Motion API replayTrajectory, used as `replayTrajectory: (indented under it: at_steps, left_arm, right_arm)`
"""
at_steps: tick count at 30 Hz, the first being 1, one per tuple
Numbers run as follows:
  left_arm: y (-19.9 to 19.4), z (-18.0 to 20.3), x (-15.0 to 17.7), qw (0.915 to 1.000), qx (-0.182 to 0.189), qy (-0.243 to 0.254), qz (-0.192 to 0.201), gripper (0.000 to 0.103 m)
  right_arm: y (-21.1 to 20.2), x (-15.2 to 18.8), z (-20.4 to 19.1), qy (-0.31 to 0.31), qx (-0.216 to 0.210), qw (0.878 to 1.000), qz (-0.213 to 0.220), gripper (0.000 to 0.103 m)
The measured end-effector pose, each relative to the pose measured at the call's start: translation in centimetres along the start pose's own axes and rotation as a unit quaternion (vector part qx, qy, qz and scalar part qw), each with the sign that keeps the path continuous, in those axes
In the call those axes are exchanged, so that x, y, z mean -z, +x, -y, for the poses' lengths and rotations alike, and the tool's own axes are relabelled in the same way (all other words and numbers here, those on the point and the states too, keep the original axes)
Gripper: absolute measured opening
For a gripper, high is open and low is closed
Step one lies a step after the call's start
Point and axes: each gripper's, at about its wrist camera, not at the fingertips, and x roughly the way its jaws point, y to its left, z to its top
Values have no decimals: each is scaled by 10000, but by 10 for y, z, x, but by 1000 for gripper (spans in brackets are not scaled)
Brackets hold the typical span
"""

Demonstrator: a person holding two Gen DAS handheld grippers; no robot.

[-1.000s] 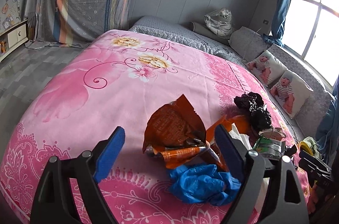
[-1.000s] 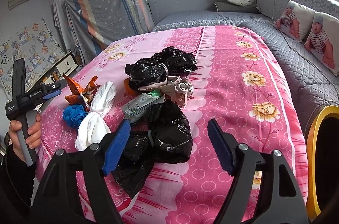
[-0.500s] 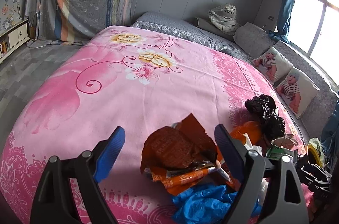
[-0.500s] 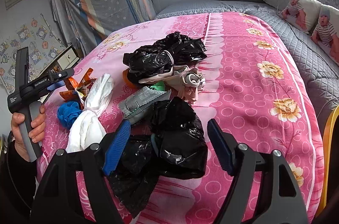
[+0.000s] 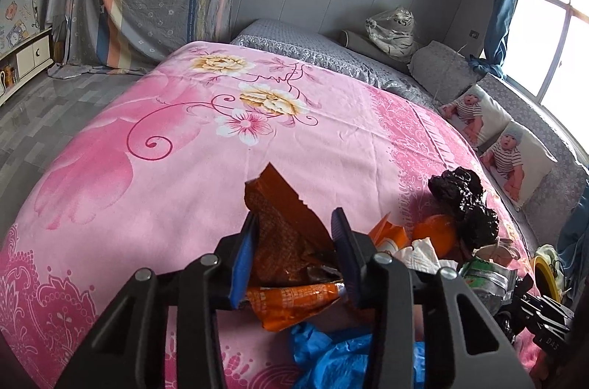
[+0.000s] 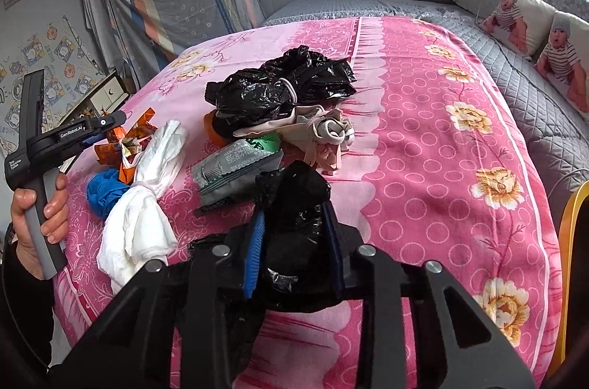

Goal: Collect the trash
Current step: 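Grasp the orange snack wrapper with the left tool while the right tool grasps a black plastic bag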

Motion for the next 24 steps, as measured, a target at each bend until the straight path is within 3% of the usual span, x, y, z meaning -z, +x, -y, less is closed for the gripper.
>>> replayTrajectory:
  at_steps: [11,24]
  left_arm:
    - [-51,-3,-6,9988,121,-125,465,32]
    - [-84,17,-10,9974,200,18,696,32]
  right_arm:
    - [-41,-5,4,67,62,9986,517,23]
    - [-69,-6,5,87,46,9967,808,23]
